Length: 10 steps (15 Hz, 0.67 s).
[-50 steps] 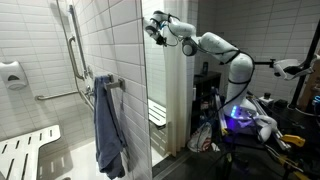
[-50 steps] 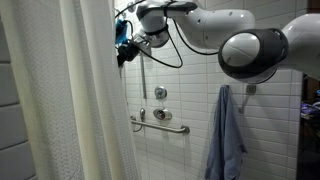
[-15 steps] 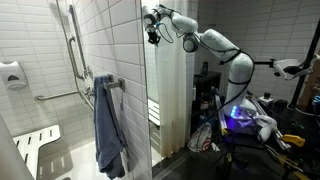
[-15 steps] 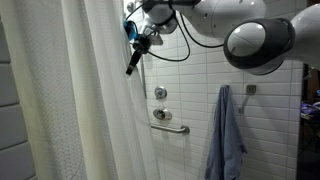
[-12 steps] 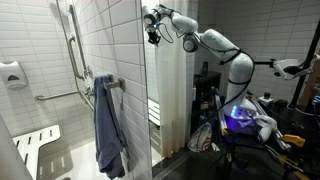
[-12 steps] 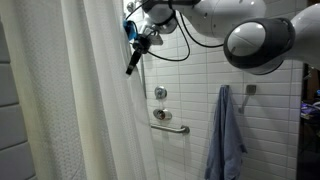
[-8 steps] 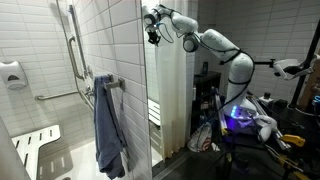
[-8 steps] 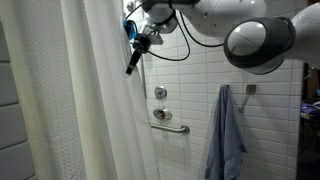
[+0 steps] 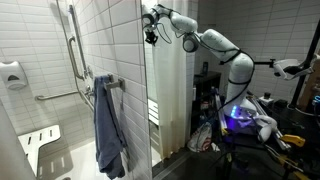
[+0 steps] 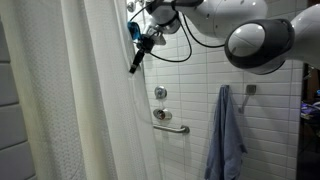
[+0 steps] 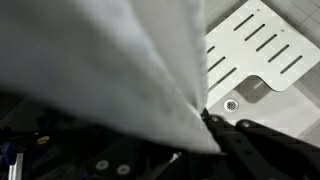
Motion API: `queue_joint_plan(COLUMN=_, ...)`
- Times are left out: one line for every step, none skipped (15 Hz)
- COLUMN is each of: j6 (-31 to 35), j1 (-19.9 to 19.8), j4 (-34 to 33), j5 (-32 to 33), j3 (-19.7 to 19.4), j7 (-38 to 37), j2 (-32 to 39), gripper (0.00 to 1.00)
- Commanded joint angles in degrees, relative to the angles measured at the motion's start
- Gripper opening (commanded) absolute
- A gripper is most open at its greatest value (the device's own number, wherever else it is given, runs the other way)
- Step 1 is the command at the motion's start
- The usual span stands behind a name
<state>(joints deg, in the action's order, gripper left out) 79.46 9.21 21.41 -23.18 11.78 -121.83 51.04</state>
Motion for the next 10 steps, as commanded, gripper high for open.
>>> queue_joint_plan(j6=3.4, j1=-0.5, j4=-0.1, j5=3.0, j3=-1.7, j7=-1.1, j2=-0.2, gripper=0.01)
queue_joint_plan(j6=4.3, j1=-0.8, j4=0.3, j5=3.6, j3=-2.0, j7=-1.3, j2=-0.4, gripper=0.01)
queue_joint_plan(j6=5.3, j1=-1.0, j4=0.7, j5=4.2, j3=-2.4, j7=-1.6, j2=-0.7, gripper=0.01)
queue_joint_plan(j6=6.2, j1=-1.1, j4=0.8, j5=4.7, j3=-2.8, j7=-1.8, j2=-0.7, gripper=0.01)
queue_joint_plan(j6=7.3, j1=-1.1, j4=0.8, j5=5.4, j3=-3.3, j7=-2.3, j2=-0.8, gripper=0.01)
queue_joint_plan(j6=8.1, j1=-1.3, j4=0.8, j5=5.7, j3=-3.5, j7=-2.5, j2=-0.7, gripper=0.01)
queue_joint_plan(j6=9.0, j1=-1.2, j4=0.8, j5=6.4, j3=-4.0, j7=-3.1, j2=-0.8, gripper=0.01)
queue_joint_plan(j6=10.2, j1=-1.1, j4=0.7, j5=7.2, j3=-4.6, j7=-3.7, j2=-0.8, gripper=0.01)
queue_joint_plan(j6=11.1, j1=-1.1, j4=0.8, j5=7.8, j3=-5.0, j7=-4.2, j2=-0.8, gripper=0.01)
queue_joint_plan(j6=11.8, j1=-1.1, j4=0.9, j5=8.3, j3=-5.2, j7=-4.6, j2=-0.9, gripper=0.01)
